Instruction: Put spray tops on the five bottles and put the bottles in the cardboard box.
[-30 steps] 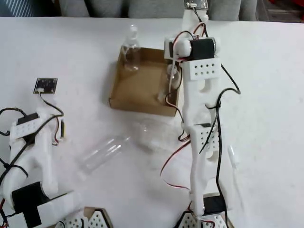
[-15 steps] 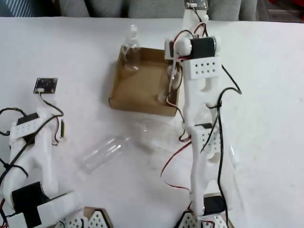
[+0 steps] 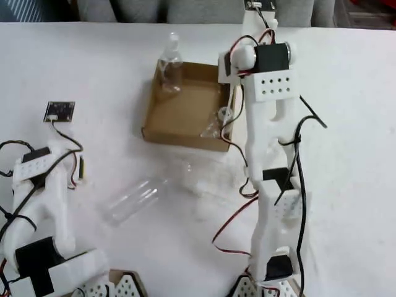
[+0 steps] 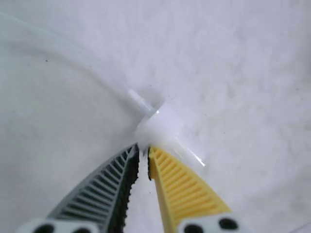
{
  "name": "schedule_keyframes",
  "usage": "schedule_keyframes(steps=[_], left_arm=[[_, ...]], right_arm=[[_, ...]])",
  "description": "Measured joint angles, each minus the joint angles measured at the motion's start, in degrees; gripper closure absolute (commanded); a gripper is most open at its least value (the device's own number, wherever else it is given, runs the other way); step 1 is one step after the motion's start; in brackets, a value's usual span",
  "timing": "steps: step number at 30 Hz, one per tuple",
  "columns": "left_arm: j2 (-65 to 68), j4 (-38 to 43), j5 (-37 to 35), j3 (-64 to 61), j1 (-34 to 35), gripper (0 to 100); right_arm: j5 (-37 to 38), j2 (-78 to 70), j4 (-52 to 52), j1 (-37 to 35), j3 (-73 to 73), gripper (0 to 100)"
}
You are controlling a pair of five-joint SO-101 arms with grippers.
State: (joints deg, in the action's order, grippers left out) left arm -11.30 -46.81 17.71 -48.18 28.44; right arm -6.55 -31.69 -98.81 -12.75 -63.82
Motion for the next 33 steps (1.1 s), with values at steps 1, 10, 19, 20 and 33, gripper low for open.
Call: schedule_keyframes(steps=[1,10,19,20,33], left_arm=[[0.0,0.0,0.0,0.0,0.0,94],[0.0,0.0,0.0,0.0,0.0,94],[0.0,0.0,0.0,0.0,0.0,94],[0.0,0.0,0.0,0.0,0.0,94],[0.0,0.0,0.0,0.0,0.0,94]], right_arm=[[0.0,0.09,0.0,-0.26,0.35,98.1],[-0.97,1.23,0.0,-1.23,3.52,98.1],[-1.05,14.33,1.58,-1.32,18.64,98.1],[-1.05,16.0,3.43,-1.32,21.36,98.1],[1.76,40.79,39.91,-2.9,69.63,98.3]])
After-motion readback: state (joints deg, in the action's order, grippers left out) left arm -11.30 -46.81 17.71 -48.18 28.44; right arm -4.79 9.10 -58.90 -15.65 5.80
